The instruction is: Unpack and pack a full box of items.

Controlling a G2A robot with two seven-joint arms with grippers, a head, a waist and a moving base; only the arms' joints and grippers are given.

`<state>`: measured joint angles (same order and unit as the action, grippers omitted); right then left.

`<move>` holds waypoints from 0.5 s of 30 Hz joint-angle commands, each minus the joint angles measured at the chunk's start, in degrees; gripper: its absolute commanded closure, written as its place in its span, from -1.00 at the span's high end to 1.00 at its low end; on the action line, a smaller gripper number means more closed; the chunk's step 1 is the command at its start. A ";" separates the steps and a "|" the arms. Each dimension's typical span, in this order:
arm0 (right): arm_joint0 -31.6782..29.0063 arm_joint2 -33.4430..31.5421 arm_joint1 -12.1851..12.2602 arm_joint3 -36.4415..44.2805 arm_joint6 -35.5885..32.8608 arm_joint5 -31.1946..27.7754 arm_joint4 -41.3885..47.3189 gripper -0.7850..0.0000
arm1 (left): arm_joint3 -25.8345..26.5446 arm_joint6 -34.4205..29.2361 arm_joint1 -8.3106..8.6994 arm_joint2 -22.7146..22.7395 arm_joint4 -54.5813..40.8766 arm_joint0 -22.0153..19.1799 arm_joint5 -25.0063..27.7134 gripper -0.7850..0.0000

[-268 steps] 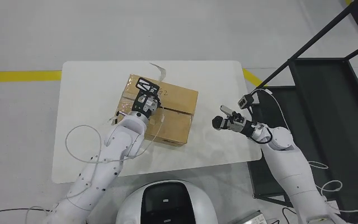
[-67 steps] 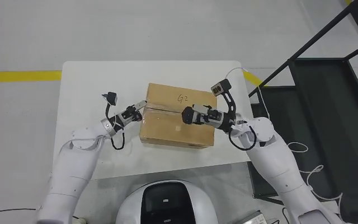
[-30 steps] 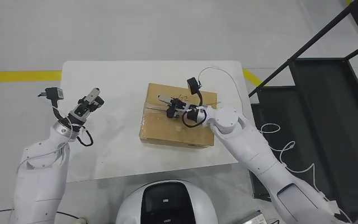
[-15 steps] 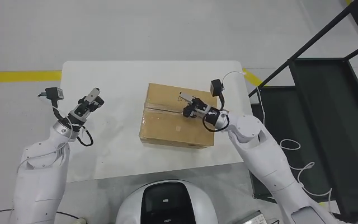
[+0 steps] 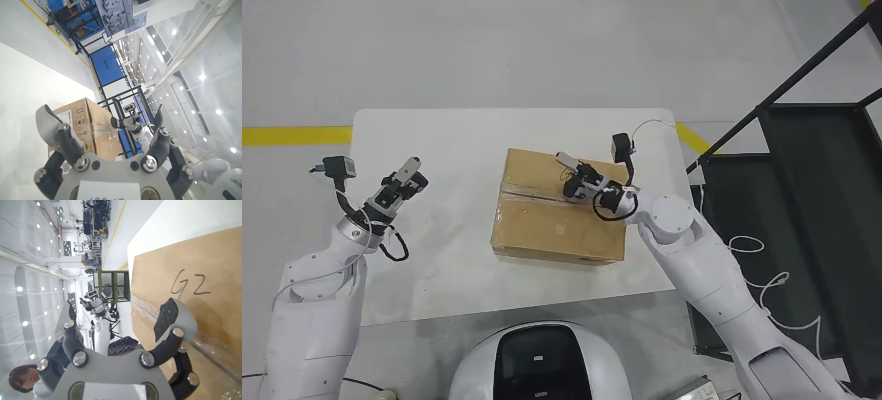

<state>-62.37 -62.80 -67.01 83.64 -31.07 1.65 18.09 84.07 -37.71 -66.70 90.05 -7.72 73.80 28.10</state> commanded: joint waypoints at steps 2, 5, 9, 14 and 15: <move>0.31 0.54 -0.04 -0.56 -1.39 2.12 -0.58 1.00 | 0.00 0.00 0.00 0.00 0.00 0.00 0.00 1.00; -1.01 -0.71 0.26 -0.41 -1.54 3.45 -0.73 1.00 | 0.00 0.00 0.00 0.00 0.00 0.00 0.00 1.00; -3.75 -3.13 0.77 1.00 -1.64 3.68 -0.22 1.00 | 0.00 0.00 0.00 0.00 0.00 0.00 0.00 1.00; -7.78 -7.25 1.76 3.95 -2.27 4.36 -0.88 1.00 | 0.00 0.00 0.00 0.00 0.00 0.00 0.00 1.00; -8.59 -8.36 1.98 4.34 -2.31 4.38 -0.87 1.00 | 0.00 0.00 0.00 0.00 0.00 0.00 0.00 1.00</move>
<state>-70.40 -70.32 -65.17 87.74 -33.40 6.00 17.20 84.07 -37.71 -66.70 90.05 -7.72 73.80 28.10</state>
